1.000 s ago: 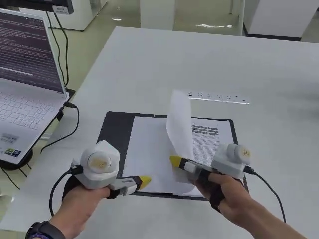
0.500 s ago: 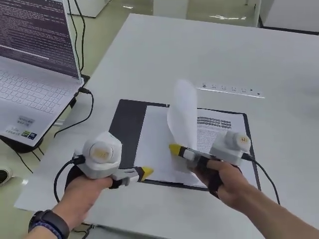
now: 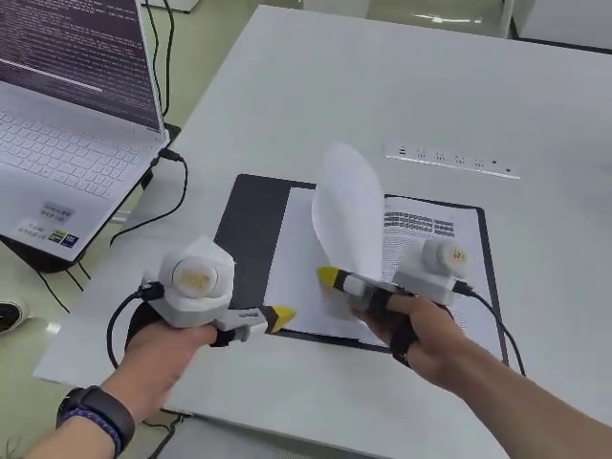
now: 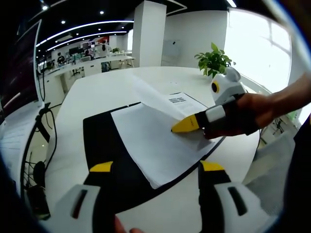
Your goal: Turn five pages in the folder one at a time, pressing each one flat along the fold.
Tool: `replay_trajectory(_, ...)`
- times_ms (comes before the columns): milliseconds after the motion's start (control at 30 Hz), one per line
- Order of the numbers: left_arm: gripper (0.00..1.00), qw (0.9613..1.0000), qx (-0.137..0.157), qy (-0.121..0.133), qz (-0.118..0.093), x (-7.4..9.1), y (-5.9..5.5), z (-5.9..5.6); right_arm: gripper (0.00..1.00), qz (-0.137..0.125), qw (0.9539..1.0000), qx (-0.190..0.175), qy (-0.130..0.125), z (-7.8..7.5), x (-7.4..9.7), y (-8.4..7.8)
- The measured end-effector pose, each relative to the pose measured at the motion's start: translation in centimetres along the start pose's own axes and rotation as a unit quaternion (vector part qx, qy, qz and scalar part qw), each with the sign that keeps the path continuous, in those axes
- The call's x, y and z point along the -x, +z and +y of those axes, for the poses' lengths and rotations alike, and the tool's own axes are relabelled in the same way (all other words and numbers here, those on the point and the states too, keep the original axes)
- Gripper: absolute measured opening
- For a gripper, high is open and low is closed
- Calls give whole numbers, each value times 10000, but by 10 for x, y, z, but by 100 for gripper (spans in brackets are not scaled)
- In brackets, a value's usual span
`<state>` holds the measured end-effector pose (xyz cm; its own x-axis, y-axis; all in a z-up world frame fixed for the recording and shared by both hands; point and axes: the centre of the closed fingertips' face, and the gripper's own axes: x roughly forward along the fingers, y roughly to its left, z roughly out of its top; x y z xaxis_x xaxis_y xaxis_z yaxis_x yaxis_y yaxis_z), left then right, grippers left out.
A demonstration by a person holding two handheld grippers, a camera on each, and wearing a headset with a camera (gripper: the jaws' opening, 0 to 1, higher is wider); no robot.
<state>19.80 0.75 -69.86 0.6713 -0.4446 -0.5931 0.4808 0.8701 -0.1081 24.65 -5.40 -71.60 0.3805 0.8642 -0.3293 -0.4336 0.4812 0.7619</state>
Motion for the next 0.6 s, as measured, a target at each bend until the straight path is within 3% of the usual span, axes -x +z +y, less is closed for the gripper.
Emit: replay_trajectory(600,67,9997,234,26,60,0,-16,7,0,395,9990,-221,-14,-4,-32,-29)
